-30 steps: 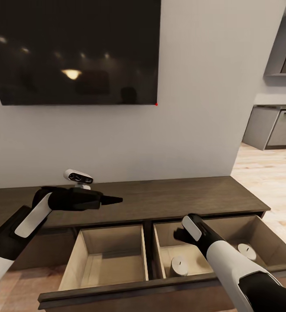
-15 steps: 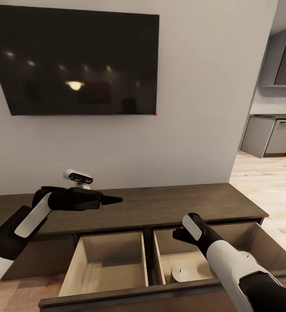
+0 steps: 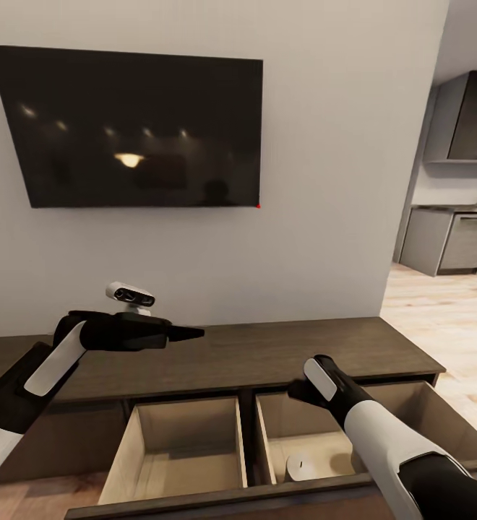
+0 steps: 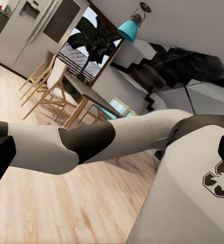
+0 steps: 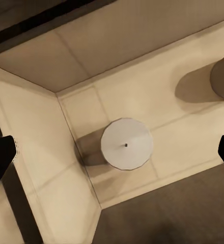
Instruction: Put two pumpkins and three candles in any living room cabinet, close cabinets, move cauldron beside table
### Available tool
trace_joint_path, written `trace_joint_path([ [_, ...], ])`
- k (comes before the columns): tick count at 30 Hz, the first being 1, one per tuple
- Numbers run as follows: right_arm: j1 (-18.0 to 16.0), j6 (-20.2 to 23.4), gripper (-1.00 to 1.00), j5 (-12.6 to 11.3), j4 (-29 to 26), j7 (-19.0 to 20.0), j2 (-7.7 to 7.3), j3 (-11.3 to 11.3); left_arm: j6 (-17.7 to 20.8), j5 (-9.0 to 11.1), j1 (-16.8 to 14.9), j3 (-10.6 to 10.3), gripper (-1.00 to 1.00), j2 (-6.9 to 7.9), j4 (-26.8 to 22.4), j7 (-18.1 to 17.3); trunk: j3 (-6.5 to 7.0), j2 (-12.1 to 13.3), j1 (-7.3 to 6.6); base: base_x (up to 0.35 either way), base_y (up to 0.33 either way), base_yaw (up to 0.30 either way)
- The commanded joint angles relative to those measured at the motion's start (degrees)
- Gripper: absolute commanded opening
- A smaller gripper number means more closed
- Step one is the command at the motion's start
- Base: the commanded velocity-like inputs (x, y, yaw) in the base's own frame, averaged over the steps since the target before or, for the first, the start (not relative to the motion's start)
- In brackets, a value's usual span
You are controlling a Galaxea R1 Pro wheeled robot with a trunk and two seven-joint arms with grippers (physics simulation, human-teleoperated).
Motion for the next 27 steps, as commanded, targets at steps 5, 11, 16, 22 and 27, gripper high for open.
trace_joint_path([
  [5,-0.02,0.04,1.0,-0.58,-0.04,-0.51,-0.05,0.39,0.37,0.2,-0.07,-0.13,1.0,0.05,-0.01,-0.12,1.05,0.04,-0.14,0.0,0.0,0.0],
  [11,-0.02,-0.03,1.0,-0.54,-0.03,-0.51,-0.05,0.39,0.37,0.15,-0.07,-0.13,1.0,0.05,-0.02,-0.07,2.38,0.12,-0.29,0.0,0.0,0.0],
  [16,-0.02,-0.05,1.0,-0.53,-0.03,-0.51,-0.05,0.39,0.37,0.13,-0.07,-0.13,1.0,0.05,-0.03,-0.05,3.31,1.82,-1.23,0.0,0.0,0.0],
  [22,-0.03,-0.1,1.0,-0.53,-0.02,-0.51,0.01,0.39,0.37,0.12,-0.07,-0.13,1.0,0.05,-0.01,-0.04,4.38,4.23,-2.55,0.0,0.0,0.0],
  [27,-0.04,-0.17,1.0,-0.53,-0.02,-0.51,0.04,0.42,0.37,0.12,-0.07,-0.13,1.0,0.05,0.03,0.02,5.28,6.23,-3.65,-0.004,0.0,0.0],
])
